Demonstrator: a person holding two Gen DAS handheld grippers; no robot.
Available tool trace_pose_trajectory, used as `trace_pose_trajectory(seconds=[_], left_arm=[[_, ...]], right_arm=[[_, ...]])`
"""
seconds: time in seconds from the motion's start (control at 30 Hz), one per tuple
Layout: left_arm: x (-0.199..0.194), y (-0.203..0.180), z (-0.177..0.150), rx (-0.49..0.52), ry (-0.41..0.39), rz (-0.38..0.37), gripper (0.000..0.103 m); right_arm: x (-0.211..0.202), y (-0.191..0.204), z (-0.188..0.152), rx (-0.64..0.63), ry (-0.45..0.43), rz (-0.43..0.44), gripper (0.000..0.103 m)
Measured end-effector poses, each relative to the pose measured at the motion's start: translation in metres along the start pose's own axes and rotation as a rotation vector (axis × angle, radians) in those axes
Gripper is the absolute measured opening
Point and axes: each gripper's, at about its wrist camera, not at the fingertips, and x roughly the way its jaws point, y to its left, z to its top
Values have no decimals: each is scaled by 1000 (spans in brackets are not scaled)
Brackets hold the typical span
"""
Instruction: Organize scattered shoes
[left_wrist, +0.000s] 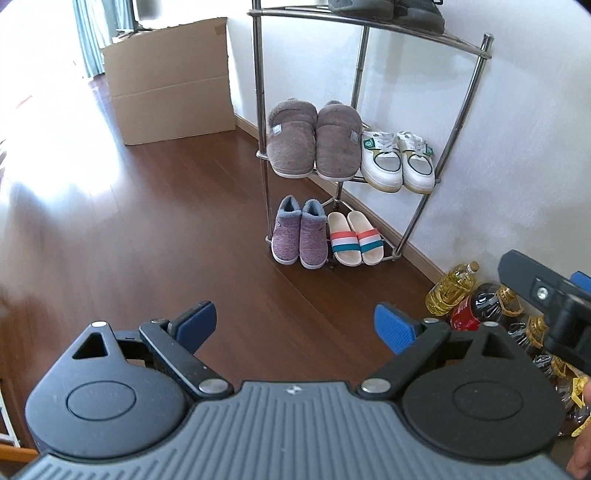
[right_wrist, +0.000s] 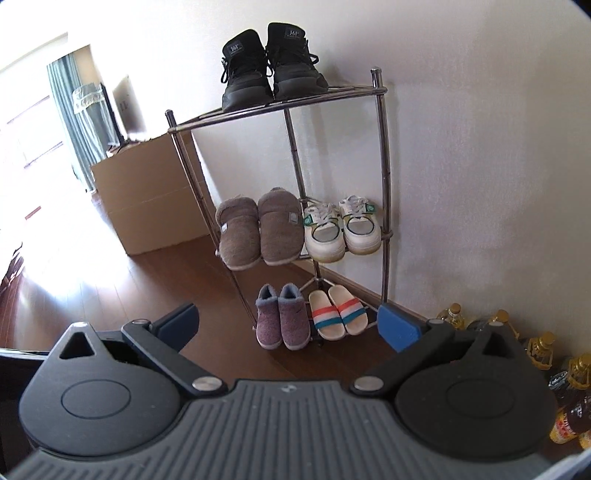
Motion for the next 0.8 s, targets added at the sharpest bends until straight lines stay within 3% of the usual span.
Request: trace_pose_trajectory(seconds=[0.37,0.6,0.8], left_arm=[[-49,3,-17,-1,-26,58,95],[-82,8,-14,-14,-68,82,95],[-108,11,-11,-40,-114,66,95]], right_arm=[[-35,5,14,-43,43,-67,102],[-65,9,23,-73,-75,-142,102],[-89,5,40,2,-146,-109,102]])
